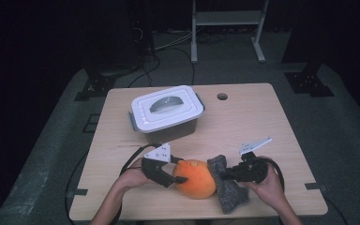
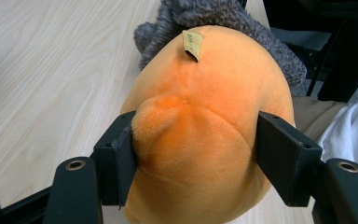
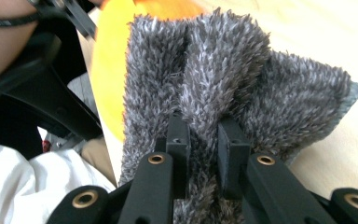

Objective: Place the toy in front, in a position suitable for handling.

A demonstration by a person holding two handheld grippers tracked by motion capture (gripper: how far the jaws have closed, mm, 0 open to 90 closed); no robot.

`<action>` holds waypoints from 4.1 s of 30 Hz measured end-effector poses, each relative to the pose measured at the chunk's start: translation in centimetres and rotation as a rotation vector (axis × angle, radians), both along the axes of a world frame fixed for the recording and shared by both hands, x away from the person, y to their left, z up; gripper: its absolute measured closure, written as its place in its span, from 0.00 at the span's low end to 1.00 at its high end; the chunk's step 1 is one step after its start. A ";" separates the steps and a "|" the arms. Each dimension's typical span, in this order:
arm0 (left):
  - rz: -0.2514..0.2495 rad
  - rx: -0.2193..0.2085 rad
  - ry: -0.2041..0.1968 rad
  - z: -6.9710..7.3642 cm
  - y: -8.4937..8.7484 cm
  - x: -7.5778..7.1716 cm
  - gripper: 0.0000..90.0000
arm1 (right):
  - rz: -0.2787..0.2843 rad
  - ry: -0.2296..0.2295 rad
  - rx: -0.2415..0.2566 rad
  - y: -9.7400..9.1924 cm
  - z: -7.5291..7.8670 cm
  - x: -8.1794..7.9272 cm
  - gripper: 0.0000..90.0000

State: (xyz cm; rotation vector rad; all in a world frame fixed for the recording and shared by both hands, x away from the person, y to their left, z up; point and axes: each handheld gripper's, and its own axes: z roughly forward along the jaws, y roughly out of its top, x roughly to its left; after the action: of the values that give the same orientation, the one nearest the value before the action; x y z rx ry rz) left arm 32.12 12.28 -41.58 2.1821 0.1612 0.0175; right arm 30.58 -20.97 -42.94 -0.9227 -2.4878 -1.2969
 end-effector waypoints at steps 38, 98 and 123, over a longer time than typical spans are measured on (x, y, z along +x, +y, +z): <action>0.022 -0.040 -0.079 2.0 -2.2 -1.4 0.42 | -0.007 -0.182 0.101 1.1 4.3 -1.2 0.86; 0.056 -0.071 0.007 2.0 -1.1 -0.5 0.37 | -0.020 -0.141 0.030 0.6 2.0 -0.8 0.85; 0.047 -0.054 0.037 1.9 -1.4 -0.4 0.21 | -0.004 -0.154 0.038 1.2 2.0 -1.2 0.85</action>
State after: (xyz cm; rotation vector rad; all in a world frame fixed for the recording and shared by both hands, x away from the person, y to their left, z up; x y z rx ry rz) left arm 31.77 10.92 -39.65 2.1248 0.2321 -0.0008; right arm 29.40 -19.74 -40.97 -0.8490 -2.5660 -1.4633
